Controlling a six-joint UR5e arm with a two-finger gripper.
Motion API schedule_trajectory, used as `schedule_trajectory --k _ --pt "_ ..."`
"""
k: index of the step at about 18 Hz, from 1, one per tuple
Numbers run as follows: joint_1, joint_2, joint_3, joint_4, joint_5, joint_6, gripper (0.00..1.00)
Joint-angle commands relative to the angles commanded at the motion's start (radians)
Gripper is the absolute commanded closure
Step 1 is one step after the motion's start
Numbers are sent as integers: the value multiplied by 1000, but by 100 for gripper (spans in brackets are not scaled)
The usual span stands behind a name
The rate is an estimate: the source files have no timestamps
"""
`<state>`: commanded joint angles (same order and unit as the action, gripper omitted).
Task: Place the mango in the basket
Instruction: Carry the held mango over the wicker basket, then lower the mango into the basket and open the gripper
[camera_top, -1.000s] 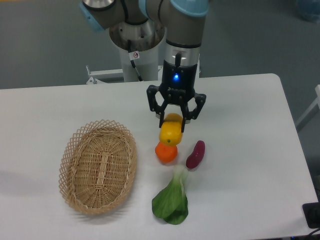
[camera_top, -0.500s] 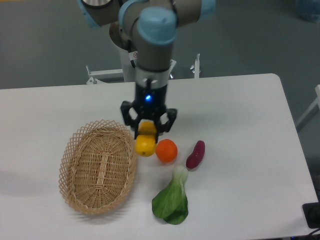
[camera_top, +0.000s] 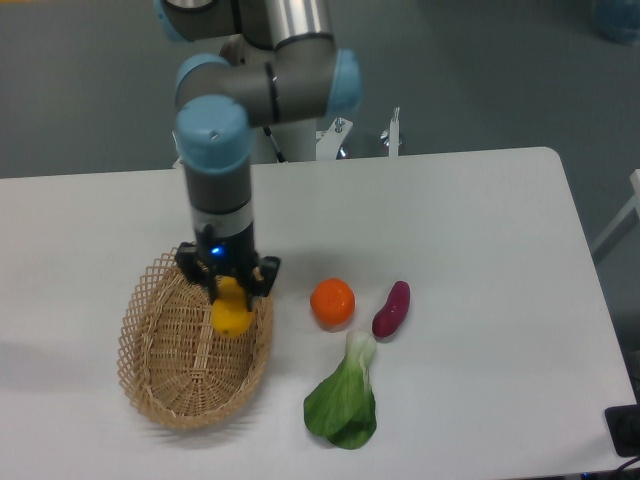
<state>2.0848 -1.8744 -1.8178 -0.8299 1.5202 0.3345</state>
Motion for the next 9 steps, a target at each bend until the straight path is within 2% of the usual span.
schedule_trajectory --k 3,9 --pt "-41 -29 6 0 -2 -5 49" --pt "-77 -68 8 6 0 -8 49"
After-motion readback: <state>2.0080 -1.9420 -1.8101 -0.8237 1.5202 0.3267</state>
